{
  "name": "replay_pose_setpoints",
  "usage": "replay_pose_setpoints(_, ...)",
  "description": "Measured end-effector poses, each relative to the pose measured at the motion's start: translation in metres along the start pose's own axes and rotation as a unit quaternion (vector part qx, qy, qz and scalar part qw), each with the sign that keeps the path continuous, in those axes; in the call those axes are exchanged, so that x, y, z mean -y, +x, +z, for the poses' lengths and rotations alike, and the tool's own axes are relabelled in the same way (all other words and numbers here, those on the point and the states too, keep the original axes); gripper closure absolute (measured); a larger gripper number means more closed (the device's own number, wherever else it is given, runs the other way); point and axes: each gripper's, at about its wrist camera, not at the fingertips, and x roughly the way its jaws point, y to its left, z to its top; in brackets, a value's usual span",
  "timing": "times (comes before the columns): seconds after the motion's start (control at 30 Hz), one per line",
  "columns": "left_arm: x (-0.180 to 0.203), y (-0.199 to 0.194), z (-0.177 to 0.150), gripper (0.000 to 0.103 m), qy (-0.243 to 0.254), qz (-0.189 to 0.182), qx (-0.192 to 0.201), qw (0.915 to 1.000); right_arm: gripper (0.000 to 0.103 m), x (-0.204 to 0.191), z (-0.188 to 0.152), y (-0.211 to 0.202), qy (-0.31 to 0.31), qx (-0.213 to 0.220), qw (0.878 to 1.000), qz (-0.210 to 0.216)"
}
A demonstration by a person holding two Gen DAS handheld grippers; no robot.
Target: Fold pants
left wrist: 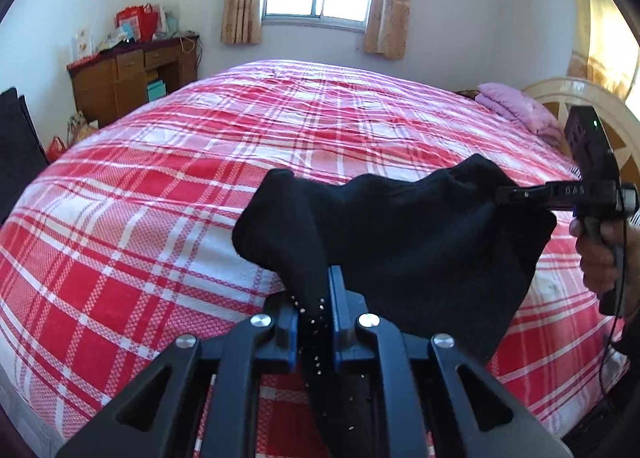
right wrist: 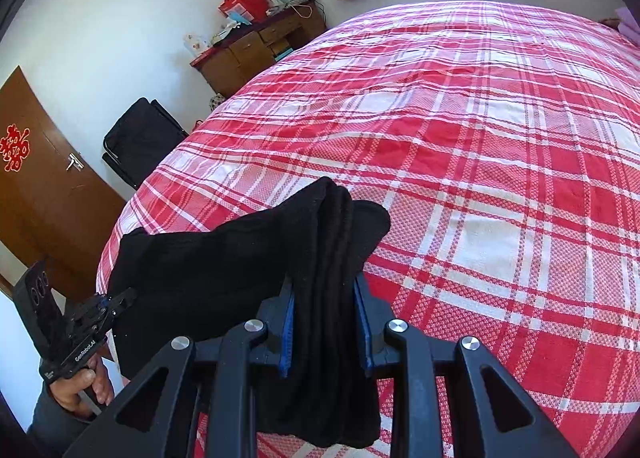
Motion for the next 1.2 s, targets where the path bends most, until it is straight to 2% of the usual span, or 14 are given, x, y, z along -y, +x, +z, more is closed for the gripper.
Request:
replay_pose_setpoints(0.13,-0.002,0.002,-0.001,0.082,0.004,0.005,0.0,1.0,0.076,0.003,0.0,0.004,0.007,-0.002,1.0,-0.004)
replay_pose_setpoints(0.27,-0.004,0.006,-0.004,0.063,0.002,0.02,-0.003,0.9998,0.075,0.011,-0.001,0.004,0.026,-0.004,1.0,0.0)
replay_pose_setpoints(0.3,-0.003,0.007,-0.005,0.053,0.003,0.025,-0.006,0.9997,0.074,0.013,-0.002,0.005,0.03,-0.005,1.0,0.001)
replay_pose_setpoints(0.37,-0.003,0.01,-0.008,0.036,0.005,0.044,-0.01,0.999,0.07,0.018,-0.003,0.008,0.04,-0.009,0.999,-0.003)
replay_pose_setpoints(0.4,-0.004,0.012,-0.01,0.03,0.007,0.055,-0.012,0.9984,0.069,0.019,-0.003,0.009,0.04,-0.011,0.999,-0.005)
replay_pose_setpoints(0.47,-0.006,0.014,-0.013,0.025,0.005,0.058,-0.017,0.9981,0.052,0.019,-0.005,0.007,0.033,-0.008,0.999,-0.017)
replay_pose_setpoints(0.5,-0.008,0.014,-0.014,0.02,-0.001,0.063,-0.019,0.9978,0.049,0.019,-0.006,0.005,0.028,-0.005,0.999,-0.029)
replay_pose_setpoints(0.53,-0.009,0.013,-0.014,0.018,-0.005,0.068,-0.02,0.9975,0.045,0.019,-0.006,0.0,0.023,-0.001,0.999,-0.044)
replay_pose_setpoints(0.63,-0.01,0.004,-0.012,0.016,-0.006,0.086,-0.018,0.9961,0.044,0.027,-0.009,-0.027,0.028,0.023,0.997,-0.067)
replay_pose_setpoints(0.73,-0.008,-0.011,-0.006,0.016,-0.005,0.112,0.0,0.9937,0.043,0.034,-0.017,-0.068,0.017,0.056,0.991,-0.119)
replay_pose_setpoints(0.83,-0.003,-0.031,0.003,0.014,-0.01,0.11,0.028,0.9934,0.042,0.038,-0.026,-0.105,0.012,0.078,0.987,-0.141)
replay_pose_setpoints(0.97,0.018,-0.06,0.014,0.009,0.001,0.097,0.065,0.9931,0.038,0.042,-0.043,-0.15,0.027,0.104,0.984,-0.145)
replay_pose_setpoints(1.2,0.057,-0.095,0.032,0.004,0.009,0.057,0.094,0.9939,0.037,0.018,-0.059,-0.188,0.014,0.129,0.983,-0.13)
